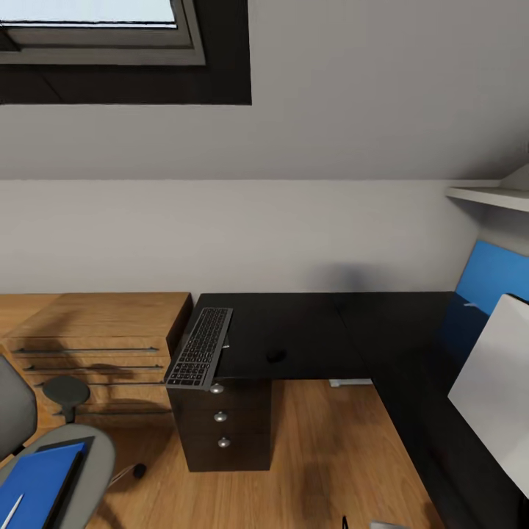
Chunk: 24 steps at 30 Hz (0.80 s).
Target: In the bedroom, organize the workspace by keeping the computer under the desk, ensuring the monitor is on the desk, placing the keyboard on the desk next to the monitor, placing the mouse on the desk next to the keyboard, moving the folder from the swivel chair onto the desk next to the mouse, stacking the notebook on top of the folder with the pen on top of the notebook, and positioning the swivel chair next to the desk.
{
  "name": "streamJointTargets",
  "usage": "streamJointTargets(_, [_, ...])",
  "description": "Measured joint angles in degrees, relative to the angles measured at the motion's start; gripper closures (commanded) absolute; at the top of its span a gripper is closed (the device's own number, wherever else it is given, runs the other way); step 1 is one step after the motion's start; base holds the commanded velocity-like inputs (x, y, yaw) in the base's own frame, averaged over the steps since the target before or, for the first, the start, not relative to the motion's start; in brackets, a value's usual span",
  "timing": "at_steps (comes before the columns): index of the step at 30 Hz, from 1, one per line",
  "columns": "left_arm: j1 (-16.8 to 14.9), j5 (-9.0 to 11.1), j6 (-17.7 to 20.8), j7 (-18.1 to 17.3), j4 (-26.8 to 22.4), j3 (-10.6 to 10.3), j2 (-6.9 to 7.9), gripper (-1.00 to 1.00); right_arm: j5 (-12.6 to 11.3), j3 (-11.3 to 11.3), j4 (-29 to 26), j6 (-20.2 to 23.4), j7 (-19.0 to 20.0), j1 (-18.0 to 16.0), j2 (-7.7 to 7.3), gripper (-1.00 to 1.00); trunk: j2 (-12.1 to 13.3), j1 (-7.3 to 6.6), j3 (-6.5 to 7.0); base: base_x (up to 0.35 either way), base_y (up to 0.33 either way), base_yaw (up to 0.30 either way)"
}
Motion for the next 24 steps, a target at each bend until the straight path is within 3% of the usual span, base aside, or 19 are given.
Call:
streamJointTargets(18, [0.0, -1.14, 0.04, 0.0, 0.9, -4.05, -0.23, -1.0, 0.27, 0.0, 0.0, -0.37, 0.03, 0.0, 0.31, -1.0, 0.0, 0.0, 1.6, -0.001, 0.0, 0.0])
streamJointTargets(24, [0.0, -1.31, 0.0, -0.01, 1.22, -4.94, -0.28, -1.0, 0.37, 0.05, -0.05, -0.42, 0.11, 0.0, 0.27, -1.0, 0.01, 0.02, 2.14, -0.132, 0.045, 0.0])
